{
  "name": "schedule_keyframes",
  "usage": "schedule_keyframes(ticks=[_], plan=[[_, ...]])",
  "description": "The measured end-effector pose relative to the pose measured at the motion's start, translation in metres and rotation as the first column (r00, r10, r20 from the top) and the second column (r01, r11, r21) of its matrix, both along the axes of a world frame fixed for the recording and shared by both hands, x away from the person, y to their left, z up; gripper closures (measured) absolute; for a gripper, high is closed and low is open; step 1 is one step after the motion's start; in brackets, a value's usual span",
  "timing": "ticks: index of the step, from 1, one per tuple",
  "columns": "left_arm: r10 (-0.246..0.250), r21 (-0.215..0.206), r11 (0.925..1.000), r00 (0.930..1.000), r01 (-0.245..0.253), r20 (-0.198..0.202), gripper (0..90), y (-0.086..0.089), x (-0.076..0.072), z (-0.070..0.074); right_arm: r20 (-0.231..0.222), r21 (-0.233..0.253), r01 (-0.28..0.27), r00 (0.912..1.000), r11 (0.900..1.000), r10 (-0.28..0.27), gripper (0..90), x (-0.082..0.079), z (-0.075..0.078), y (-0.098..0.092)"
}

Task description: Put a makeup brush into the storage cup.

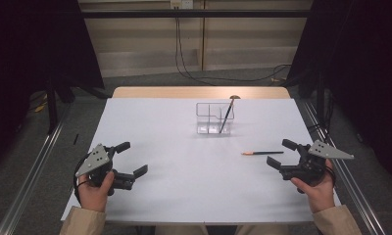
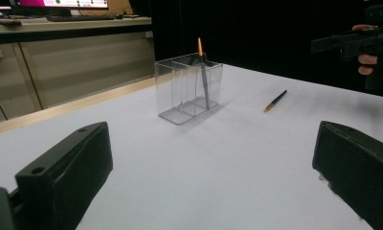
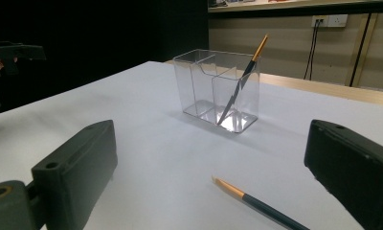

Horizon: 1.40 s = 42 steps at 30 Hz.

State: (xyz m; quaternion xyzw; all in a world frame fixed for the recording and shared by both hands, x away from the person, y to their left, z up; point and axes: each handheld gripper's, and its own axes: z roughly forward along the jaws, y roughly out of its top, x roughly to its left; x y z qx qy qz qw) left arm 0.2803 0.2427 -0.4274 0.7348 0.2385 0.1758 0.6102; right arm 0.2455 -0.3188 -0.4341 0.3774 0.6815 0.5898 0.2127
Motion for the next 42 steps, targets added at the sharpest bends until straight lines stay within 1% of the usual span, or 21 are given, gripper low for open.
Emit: schedule_keyframes(ticks=[14, 15, 20, 25, 32, 33, 34, 36, 37, 42], plan=[[0.003, 0.000, 1.0000, 1.0000, -0.003, 0.000, 0.0, 0.000, 0.000, 0.000, -0.012, -0.009, -0.005, 0.9999, 1.000, 0.005, 3.6, 0.010, 0.000, 0.003], [0.003, -0.004, 1.0000, 1.0000, -0.003, -0.002, 0.0, 0.000, 0.000, 0.000, -0.014, -0.010, -0.005, 0.9999, 1.000, 0.005, 3.6, 0.011, 0.000, 0.003], [0.004, 0.004, 1.0000, 1.0000, -0.004, 0.002, 0.0, 0.000, 0.000, 0.000, -0.015, -0.014, -0.004, 0.9999, 1.000, 0.004, 3.6, 0.016, 0.001, 0.003], [0.005, 0.001, 1.0000, 1.0000, -0.005, 0.001, 0.0, 0.001, 0.000, 0.001, -0.017, -0.019, -0.003, 0.9999, 1.000, 0.003, 3.6, 0.022, 0.002, 0.004], [0.003, 0.001, 1.0000, 1.0000, -0.003, 0.001, 0.0, 0.001, 0.000, 0.000, -0.021, -0.043, -0.006, 0.9998, 0.999, 0.005, 3.6, 0.031, 0.004, 0.006], [0.003, -0.005, 1.0000, 1.0000, -0.003, -0.001, 0.0, 0.000, 0.000, 0.000, -0.025, -0.046, -0.006, 0.9997, 0.999, 0.005, 3.6, 0.032, 0.004, 0.006], [0.004, 0.002, 1.0000, 1.0000, -0.004, 0.001, 0.0, 0.001, 0.000, 0.000, -0.025, -0.051, -0.010, 0.9996, 0.999, 0.008, 3.6, 0.034, 0.004, 0.005], [0.003, -0.003, 1.0000, 1.0000, -0.003, -0.001, 0.0, 0.000, 0.000, 0.000, -0.028, -0.054, -0.006, 0.9996, 0.999, 0.004, 3.6, 0.037, 0.005, 0.005], [0.004, 0.003, 1.0000, 1.0000, -0.004, 0.001, 0.0, 0.001, 0.000, 0.000, -0.030, -0.055, -0.004, 0.9995, 0.998, 0.003, 3.6, 0.039, 0.005, 0.005], [0.006, -0.001, 1.0000, 1.0000, -0.006, 0.000, 0.0, 0.000, 0.000, 0.000, -0.037, -0.068, 0.001, 0.9993, 0.998, -0.004, 3.6, 0.046, 0.005, 0.003]])
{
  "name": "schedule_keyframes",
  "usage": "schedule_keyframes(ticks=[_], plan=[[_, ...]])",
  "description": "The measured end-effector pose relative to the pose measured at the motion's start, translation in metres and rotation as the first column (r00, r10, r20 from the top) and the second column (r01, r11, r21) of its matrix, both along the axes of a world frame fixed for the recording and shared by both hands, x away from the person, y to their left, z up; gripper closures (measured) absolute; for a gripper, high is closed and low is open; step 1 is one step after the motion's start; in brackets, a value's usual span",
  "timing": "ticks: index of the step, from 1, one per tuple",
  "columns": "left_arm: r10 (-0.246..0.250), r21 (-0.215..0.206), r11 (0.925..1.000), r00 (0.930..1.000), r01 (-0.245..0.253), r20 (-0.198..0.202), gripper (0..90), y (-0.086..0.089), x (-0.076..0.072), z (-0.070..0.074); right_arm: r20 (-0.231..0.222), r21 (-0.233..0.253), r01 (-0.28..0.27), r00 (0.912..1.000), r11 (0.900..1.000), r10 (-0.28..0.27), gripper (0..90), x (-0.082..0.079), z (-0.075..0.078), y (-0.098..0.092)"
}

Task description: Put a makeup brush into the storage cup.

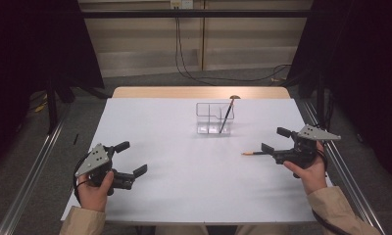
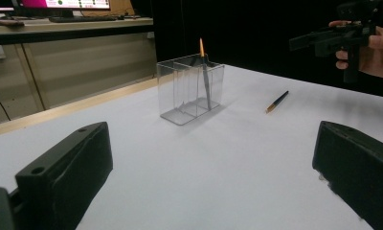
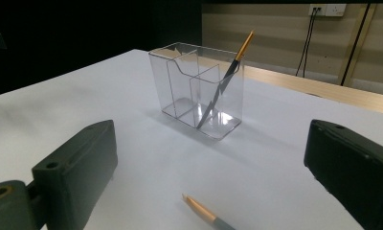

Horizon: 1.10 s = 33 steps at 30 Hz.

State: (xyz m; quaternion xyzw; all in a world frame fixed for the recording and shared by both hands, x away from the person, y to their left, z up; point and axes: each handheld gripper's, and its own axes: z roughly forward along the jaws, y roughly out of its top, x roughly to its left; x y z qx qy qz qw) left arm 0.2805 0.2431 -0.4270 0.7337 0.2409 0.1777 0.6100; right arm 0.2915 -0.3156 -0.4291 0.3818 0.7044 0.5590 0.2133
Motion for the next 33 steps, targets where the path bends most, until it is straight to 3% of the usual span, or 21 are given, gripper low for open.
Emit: schedule_keyframes(ticks=[17, 33], plan=[[0.004, 0.002, 1.0000, 1.0000, -0.004, 0.005, 0.0, 0.001, 0.000, 0.000, -0.024, -0.036, 0.016, 0.9996, 0.999, -0.017, 3.6, 0.024, -0.001, 0.001], [0.004, 0.002, 1.0000, 1.0000, -0.004, 0.004, 0.0, 0.001, 0.000, 0.000, -0.071, -0.093, -0.014, 0.9974, 0.996, 0.007, 3.7, 0.043, 0.000, 0.005]])
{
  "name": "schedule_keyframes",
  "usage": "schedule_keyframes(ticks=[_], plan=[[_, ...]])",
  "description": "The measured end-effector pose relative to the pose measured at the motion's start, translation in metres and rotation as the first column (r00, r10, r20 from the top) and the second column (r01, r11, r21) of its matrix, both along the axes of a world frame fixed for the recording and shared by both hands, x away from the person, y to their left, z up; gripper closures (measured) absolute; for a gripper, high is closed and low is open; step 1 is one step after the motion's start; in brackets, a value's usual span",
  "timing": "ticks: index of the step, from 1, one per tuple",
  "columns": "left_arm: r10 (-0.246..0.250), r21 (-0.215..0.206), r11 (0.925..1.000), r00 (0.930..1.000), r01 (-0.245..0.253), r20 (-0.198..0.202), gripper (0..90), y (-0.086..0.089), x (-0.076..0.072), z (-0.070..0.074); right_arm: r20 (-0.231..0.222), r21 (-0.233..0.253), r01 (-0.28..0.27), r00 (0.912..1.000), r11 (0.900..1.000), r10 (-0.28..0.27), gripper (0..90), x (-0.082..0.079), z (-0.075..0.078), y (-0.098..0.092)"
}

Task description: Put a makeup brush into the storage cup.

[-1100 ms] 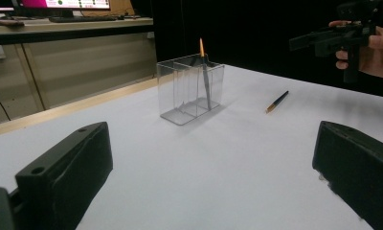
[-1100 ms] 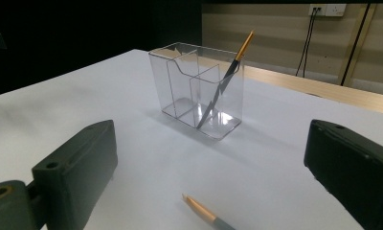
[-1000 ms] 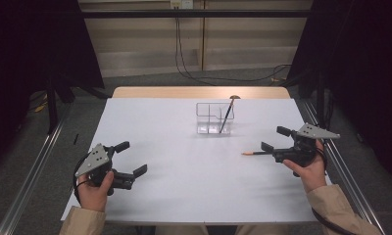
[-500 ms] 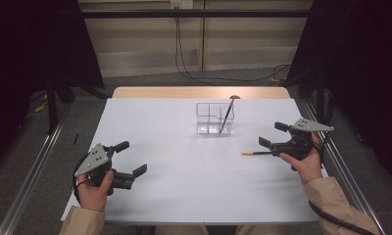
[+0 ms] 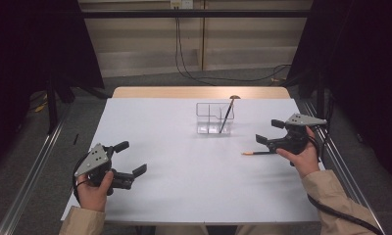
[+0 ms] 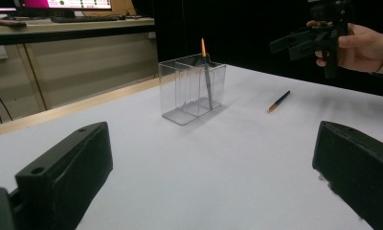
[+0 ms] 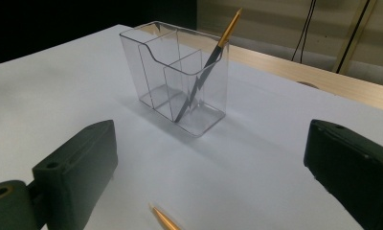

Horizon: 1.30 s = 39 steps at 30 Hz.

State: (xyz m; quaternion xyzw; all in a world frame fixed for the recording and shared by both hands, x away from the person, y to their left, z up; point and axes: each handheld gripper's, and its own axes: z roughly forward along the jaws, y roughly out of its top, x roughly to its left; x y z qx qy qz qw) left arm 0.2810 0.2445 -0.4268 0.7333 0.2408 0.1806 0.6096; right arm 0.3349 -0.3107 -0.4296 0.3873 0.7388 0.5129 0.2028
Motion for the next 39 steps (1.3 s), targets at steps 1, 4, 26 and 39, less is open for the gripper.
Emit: schedule_keyframes(ticks=[1, 4, 26, 39], plan=[[-0.002, 0.000, 1.0000, 1.0000, 0.002, 0.000, 0.0, 0.000, 0.000, 0.000, -0.001, -0.003, 0.001, 1.0000, 1.000, -0.001, 3.7, 0.001, 0.000, 0.000], [-0.002, 0.000, 1.0000, 1.0000, 0.002, 0.000, 0.0, 0.000, 0.000, 0.000, 0.002, -0.005, 0.003, 1.0000, 1.000, -0.003, 3.7, 0.002, 0.000, 0.000], [-0.005, 0.002, 1.0000, 1.0000, 0.005, -0.002, 0.0, 0.000, 0.001, -0.001, -0.096, -0.092, -0.056, 0.9943, 0.994, 0.047, 4.1, 0.018, -0.002, 0.003], [-0.007, 0.003, 1.0000, 1.0000, 0.007, -0.004, 0.0, -0.001, 0.001, -0.001, -0.195, -0.209, -0.129, 0.9769, 0.969, 0.088, 4.5, 0.027, -0.002, 0.009]])
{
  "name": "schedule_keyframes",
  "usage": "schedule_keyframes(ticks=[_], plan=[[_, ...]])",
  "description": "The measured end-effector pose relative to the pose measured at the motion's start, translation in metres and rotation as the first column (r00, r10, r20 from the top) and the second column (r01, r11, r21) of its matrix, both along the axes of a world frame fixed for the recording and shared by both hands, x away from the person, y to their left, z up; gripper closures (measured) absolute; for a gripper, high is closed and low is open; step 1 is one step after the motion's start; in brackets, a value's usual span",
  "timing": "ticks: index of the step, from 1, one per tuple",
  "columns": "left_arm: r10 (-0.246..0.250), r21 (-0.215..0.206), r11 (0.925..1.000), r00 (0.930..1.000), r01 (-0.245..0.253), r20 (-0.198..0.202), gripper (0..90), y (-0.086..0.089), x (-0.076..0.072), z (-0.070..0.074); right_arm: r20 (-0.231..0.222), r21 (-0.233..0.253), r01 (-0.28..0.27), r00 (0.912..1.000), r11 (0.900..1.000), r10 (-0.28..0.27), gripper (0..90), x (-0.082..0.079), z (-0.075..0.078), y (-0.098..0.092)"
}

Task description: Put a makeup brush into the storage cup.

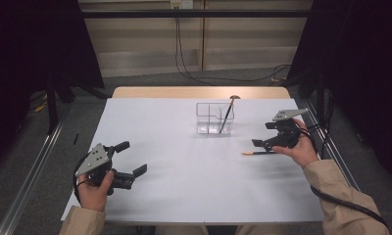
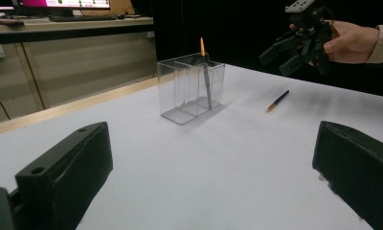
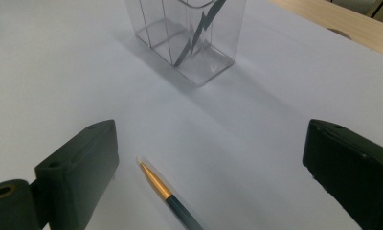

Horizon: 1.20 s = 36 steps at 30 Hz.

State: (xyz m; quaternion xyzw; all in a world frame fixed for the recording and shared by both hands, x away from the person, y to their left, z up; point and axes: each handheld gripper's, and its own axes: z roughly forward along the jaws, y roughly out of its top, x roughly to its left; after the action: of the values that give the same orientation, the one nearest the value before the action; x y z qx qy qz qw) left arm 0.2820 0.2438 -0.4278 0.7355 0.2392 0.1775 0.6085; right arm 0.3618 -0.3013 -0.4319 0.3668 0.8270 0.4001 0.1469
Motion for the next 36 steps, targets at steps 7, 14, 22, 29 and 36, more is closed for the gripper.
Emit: schedule_keyframes(ticks=[7, 14, 22, 29, 36], plan=[[0.001, -0.007, 1.0000, 1.0000, -0.001, 0.000, 0.0, 0.000, 0.000, 0.000, -0.038, -0.060, -0.024, 0.9990, 0.998, 0.022, 4.5, 0.005, -0.002, 0.003], [0.000, -0.007, 1.0000, 1.0000, 0.000, -0.002, 0.0, 0.000, 0.000, 0.000, -0.077, -0.113, -0.049, 0.9962, 0.992, 0.041, 4.7, 0.007, -0.002, 0.005], [-0.001, -0.001, 1.0000, 1.0000, 0.001, -0.002, 0.0, 0.000, 0.000, 0.000, -0.153, -0.206, -0.101, 0.9857, 0.973, 0.070, 4.8, 0.010, -0.004, 0.011], [-0.003, -0.001, 1.0000, 1.0000, 0.003, -0.003, 0.0, 0.000, 0.000, 0.000, -0.215, -0.274, -0.155, 0.9719, 0.949, 0.097, 5.6, 0.013, -0.006, 0.016], [0.001, -0.002, 1.0000, 1.0000, -0.001, -0.004, 0.0, 0.000, 0.000, 0.000, -0.259, -0.345, -0.210, 0.9580, 0.915, 0.122, 5.8, 0.015, -0.007, 0.023]])
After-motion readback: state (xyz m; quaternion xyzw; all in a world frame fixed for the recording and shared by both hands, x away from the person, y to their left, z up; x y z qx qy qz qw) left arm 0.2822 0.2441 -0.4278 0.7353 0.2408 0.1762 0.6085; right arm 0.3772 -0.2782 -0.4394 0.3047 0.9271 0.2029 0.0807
